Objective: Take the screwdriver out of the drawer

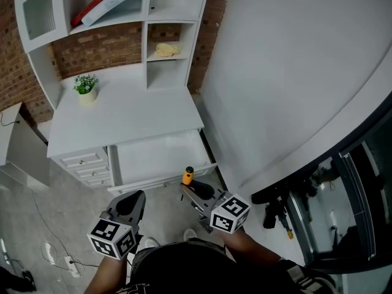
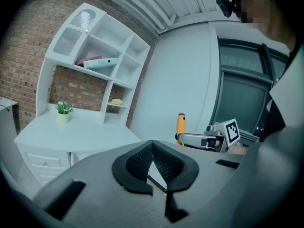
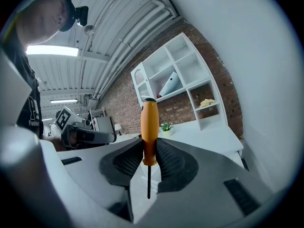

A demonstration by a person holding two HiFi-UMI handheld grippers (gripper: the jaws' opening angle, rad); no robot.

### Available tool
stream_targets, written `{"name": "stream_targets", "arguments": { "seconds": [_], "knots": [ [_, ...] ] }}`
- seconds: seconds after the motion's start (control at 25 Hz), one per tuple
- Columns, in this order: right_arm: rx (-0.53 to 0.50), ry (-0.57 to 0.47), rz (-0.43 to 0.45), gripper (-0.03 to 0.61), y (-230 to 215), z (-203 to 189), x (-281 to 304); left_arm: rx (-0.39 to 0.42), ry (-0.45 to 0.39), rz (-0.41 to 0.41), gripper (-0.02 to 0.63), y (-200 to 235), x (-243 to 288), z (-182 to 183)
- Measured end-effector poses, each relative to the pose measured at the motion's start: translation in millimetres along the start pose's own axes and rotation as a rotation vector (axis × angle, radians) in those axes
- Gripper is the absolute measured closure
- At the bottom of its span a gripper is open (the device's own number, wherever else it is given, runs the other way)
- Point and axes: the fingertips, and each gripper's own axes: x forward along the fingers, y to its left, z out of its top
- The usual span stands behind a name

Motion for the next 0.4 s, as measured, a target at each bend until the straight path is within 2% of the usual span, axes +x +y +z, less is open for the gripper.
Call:
{"name": "stream_targets", "arguments": {
  "seconds": [0.4],
  "knots": [
    [0.011,-0.041,0.023,0.495,0,11,18,0.04,-0.022,0.014,0.598,12,-5,18]
  ]
}}
